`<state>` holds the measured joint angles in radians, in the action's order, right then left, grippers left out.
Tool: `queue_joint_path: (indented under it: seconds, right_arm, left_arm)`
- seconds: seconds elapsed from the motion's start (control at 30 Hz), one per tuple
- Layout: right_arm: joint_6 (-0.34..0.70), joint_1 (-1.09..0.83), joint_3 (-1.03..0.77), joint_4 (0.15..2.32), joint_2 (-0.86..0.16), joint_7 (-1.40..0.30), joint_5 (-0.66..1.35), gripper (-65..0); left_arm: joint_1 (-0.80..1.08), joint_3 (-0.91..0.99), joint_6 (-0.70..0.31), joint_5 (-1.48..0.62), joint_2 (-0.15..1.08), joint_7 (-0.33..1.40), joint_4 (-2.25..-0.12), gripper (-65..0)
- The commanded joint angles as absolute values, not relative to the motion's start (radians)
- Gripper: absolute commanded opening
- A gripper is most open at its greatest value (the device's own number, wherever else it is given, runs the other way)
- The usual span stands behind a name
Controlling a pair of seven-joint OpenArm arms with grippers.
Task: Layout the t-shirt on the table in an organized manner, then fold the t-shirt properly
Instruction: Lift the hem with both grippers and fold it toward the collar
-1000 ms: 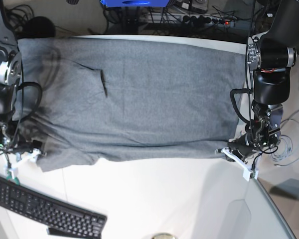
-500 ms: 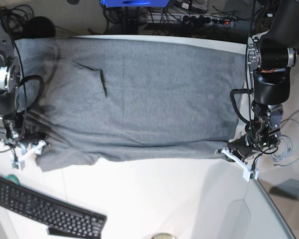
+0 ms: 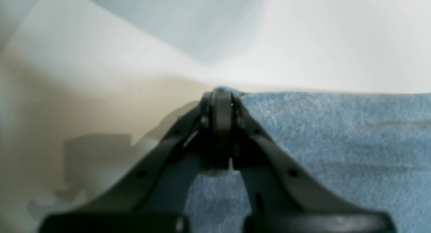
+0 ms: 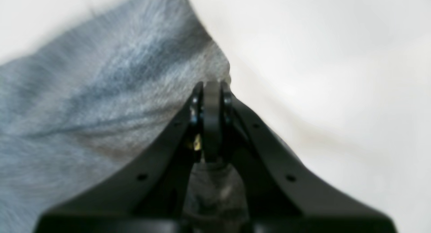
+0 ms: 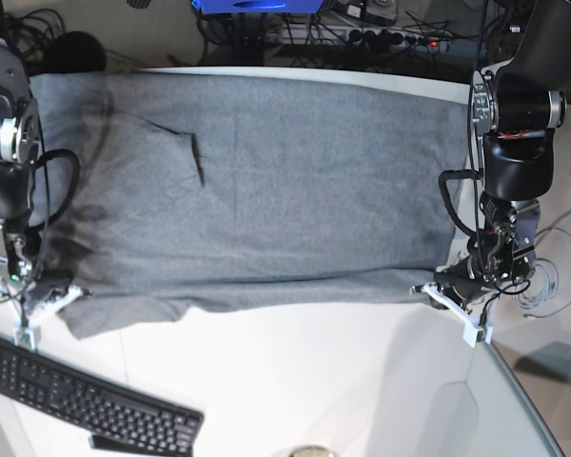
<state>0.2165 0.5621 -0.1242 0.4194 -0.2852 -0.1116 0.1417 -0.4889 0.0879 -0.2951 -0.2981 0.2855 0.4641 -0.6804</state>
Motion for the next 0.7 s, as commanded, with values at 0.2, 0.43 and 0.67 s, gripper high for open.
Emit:
queue_joint_path:
  seconds: [0.2,0.43,0.67]
  right_arm:
    - [0.214,0.585,-0.122,0.522,-0.303,-0.168,0.145,-65.0]
    - [0.219,0.585,-0.122,0.522,-0.305,-0.168,0.143,-65.0]
    - [0.278,0.501,-0.127,0.693,-0.306,-0.262,0.143,-65.0]
  left_arm:
    - [-0.493,0.094,-0.300,-0.309,0.297,0.506,-0.866,-65.0]
    - [-0.492,0.094,-0.300,-0.311,0.300,0.530,-0.900,-65.0]
    - [-0.458,0.097,-0.302,-0.311,0.302,0.542,-0.900,-65.0]
